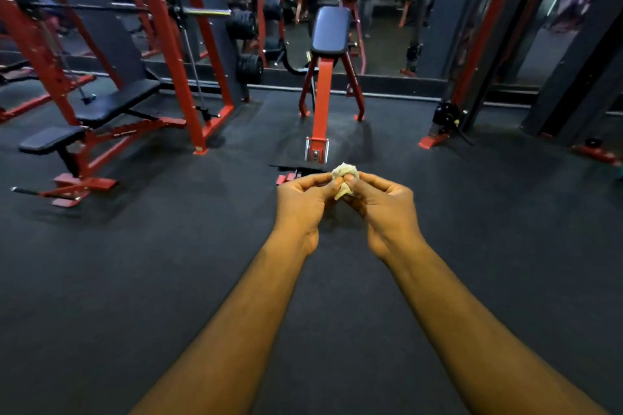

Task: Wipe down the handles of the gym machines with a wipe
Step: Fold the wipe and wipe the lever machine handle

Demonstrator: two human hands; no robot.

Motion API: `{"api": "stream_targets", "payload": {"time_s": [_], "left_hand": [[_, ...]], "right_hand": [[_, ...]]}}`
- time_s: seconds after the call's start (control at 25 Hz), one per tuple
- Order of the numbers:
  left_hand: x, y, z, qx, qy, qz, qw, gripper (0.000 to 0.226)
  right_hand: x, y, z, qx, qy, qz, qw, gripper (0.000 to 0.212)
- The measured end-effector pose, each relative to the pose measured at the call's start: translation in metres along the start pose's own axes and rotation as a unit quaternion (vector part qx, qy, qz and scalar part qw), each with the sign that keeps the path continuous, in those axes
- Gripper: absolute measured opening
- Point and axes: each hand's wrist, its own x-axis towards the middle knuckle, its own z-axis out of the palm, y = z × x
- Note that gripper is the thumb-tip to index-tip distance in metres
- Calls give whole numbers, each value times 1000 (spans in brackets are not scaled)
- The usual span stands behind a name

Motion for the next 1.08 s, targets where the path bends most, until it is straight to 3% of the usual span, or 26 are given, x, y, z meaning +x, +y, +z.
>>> {"api": "stream_targets", "payload": {"time_s": [0.32, 1.08], "left_hand": [[273, -24, 97, -3, -42, -25, 999, 20], [951, -65, 420, -49, -56, -22, 997, 11]], "right_hand": [[285, 1, -5, 3, 40, -14, 999, 18], [1029, -67, -49, -5, 50, 4, 999, 21]]}}
